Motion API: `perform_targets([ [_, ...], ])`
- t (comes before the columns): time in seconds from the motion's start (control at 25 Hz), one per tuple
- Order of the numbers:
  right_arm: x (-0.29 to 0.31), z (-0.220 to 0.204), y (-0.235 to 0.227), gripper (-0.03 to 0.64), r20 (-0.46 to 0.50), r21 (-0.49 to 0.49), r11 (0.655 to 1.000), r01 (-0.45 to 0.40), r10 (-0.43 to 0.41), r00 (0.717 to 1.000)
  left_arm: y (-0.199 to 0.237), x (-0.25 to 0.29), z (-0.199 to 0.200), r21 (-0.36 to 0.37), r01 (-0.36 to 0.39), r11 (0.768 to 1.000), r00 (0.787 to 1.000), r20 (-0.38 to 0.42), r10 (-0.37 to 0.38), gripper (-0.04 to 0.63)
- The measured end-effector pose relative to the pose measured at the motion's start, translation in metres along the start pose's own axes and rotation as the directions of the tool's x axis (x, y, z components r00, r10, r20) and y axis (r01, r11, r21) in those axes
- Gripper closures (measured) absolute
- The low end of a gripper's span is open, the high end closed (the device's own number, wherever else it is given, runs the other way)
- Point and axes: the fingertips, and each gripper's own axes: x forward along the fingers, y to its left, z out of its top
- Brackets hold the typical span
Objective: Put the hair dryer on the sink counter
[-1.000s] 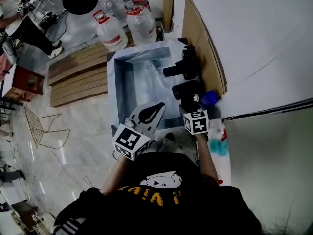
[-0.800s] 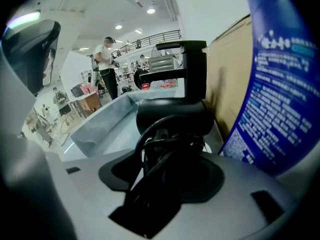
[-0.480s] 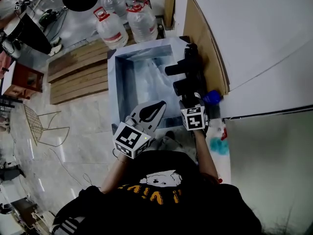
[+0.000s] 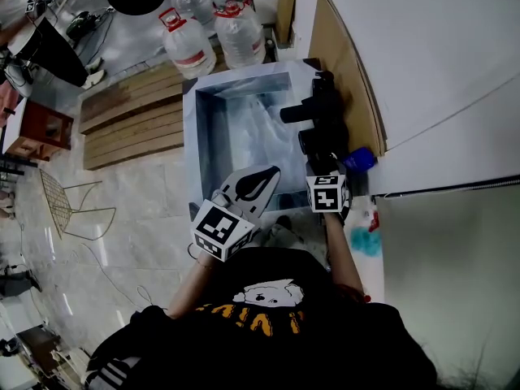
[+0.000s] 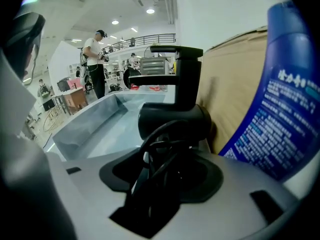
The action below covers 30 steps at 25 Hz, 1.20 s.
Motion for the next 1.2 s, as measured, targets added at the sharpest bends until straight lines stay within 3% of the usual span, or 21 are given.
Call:
perform_targets([
  [0.6, -0.016, -0.007, -0.002, 0.334, -0.006, 0.038, 0.995, 0.096, -0.096, 0.995, 0.005, -0.018, -0.002, -0.002, 0.016, 1.0, 1.0, 0.016, -0.016, 0.586],
  [0.8, -0.032, -0.005, -0.001, 0.334, 0.049, 0.057, 0.99, 0.127, -0.13, 0.99, 0.008, -0.026, -0.001, -0.002, 0.034, 0.999, 0.999, 0.03, -0.034, 0.586],
  [1.0, -0.064, 0.015, 0.014, 0.353, 0.137, 0.085, 0.992, 0.096, -0.107, 0.985, 0.011, -0.04, -0.003, -0.008, 0.057, 0.998, 0.998, 0.035, -0.057, 0.586],
  [1.2, -0.098, 0.04, 0.045, 0.388, 0.26, 0.143, 0.99, 0.005, -0.042, 0.965, 0.017, -0.057, -0.004, -0.005, 0.084, 0.996, 0.995, 0.049, -0.083, 0.586],
])
